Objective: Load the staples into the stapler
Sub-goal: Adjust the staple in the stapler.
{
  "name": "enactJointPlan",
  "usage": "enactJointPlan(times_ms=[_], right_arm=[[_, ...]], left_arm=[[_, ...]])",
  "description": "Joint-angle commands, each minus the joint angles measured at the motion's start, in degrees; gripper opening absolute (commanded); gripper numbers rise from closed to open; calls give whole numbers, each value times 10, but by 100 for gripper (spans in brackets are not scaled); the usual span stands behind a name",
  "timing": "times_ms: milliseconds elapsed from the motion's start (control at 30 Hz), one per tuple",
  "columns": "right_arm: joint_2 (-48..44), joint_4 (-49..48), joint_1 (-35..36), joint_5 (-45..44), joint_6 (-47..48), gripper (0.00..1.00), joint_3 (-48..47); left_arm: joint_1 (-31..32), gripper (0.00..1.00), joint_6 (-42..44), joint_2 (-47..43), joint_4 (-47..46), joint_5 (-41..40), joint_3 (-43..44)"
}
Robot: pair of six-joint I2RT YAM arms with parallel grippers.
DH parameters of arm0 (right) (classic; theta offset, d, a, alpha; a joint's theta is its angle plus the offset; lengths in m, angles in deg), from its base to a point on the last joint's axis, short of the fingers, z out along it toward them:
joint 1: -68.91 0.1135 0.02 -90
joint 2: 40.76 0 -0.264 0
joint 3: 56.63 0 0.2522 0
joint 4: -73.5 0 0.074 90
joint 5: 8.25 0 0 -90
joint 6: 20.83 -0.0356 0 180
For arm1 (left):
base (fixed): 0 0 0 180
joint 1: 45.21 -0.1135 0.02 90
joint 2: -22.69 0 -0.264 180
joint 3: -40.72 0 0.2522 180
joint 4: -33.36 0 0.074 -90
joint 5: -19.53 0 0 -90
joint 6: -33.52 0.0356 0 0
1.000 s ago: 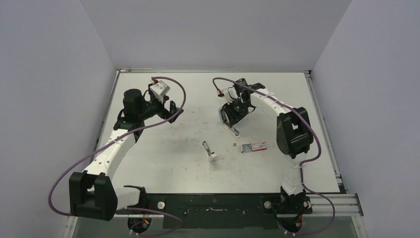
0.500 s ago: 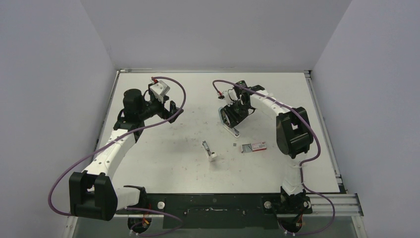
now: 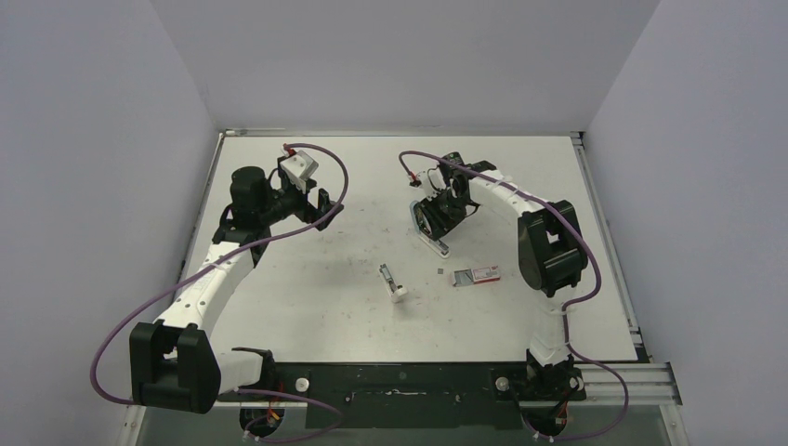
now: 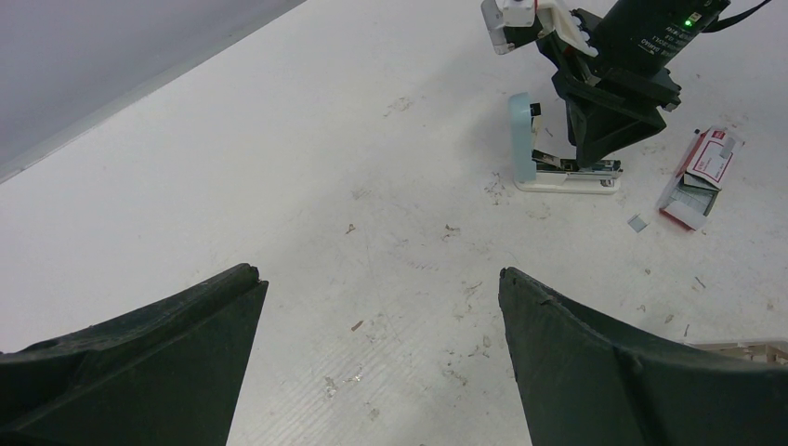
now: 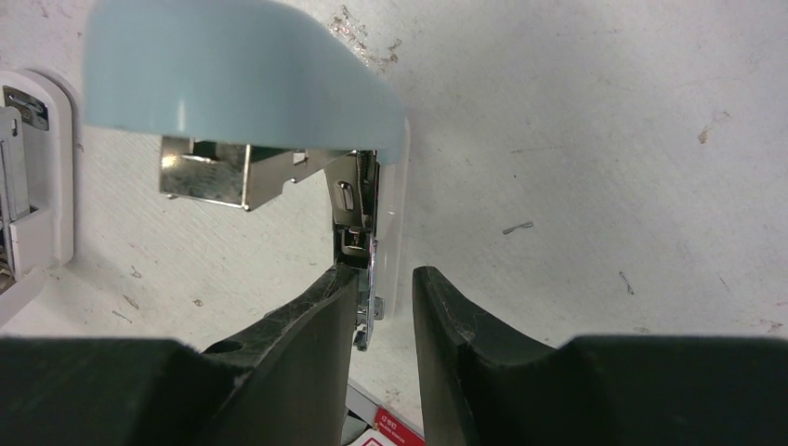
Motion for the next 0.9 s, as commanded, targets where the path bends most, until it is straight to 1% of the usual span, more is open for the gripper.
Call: enactJointPlan(times_ms=[0, 133, 867], right_arm=[[-26, -13, -8, 28, -7, 30, -5], [-32, -15, -13, 44, -10, 30, -12], [-12, -31, -12, 31, -16, 29, -12]], left_arm=[[-4, 97, 9, -13, -10, 1, 15], [-3, 97, 8, -13, -10, 1, 16], [-4, 97, 10, -11, -7, 1, 19]])
